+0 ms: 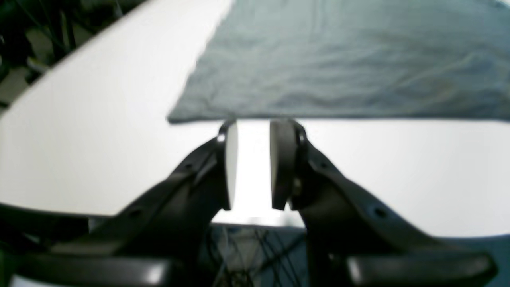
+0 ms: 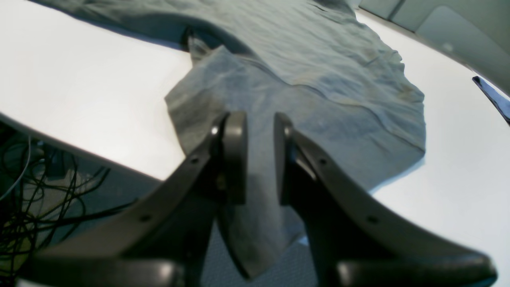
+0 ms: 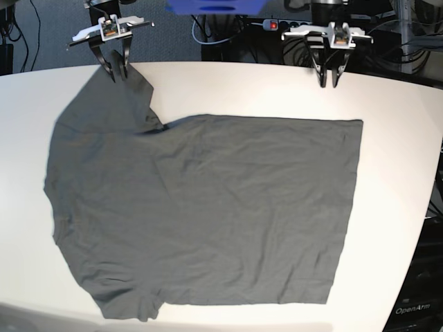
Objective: Fold the T-shirt properly
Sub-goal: 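Lower both grippers toward the edge of the gray T-shirt, then grasp the corner of the gray shirt body with the left gripper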
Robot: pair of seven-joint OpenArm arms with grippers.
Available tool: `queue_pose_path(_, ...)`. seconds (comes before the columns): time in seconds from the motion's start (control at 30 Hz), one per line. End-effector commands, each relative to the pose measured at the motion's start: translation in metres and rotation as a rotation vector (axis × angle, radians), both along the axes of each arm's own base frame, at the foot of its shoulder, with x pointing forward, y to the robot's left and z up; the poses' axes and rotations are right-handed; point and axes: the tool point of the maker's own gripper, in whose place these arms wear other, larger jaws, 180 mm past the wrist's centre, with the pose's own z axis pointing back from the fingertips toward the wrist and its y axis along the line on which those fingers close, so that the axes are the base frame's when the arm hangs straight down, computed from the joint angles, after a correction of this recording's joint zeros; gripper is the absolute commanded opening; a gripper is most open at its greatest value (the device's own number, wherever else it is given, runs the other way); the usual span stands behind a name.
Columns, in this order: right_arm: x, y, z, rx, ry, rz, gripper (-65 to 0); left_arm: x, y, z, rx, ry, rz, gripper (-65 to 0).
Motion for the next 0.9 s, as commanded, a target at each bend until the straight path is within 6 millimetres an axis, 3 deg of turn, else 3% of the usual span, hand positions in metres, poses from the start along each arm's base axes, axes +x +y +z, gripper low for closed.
queue_pose_path(0.0, -0.001, -0.002, 0.007, 0.001, -0.029, 0.005, -52.1, 0.007, 0.001, 0.014, 0.006, -0.049, 0.001, -50.7)
queue_pose_path(0.27, -0.001, -0.002, 0.007, 0.001, -0.029, 0.005, -52.1, 0.022, 0.005, 0.036, -0.062, -0.103, 0.052, -50.7)
queue_pose_path(0.5, -0.002, -0.002, 0.007, 0.000, -0.027, 0.006, -52.1, 0.034, 0.027, 0.015, -0.227, 0.058, 0.128, -50.7)
queue_pose_path(0.67, -0.002, -0.002, 0.007, 0.000, -0.027, 0.006, -52.1, 0.045, 0.039, 0.022, -0.309, 0.079, 0.135, -50.7)
queue_pose_path(0.87, -0.002, -0.002, 0.007, 0.000, -0.027, 0.006, -52.1, 0.057, 0.044, 0.016, -0.434, 0.149, 0.141, -50.7)
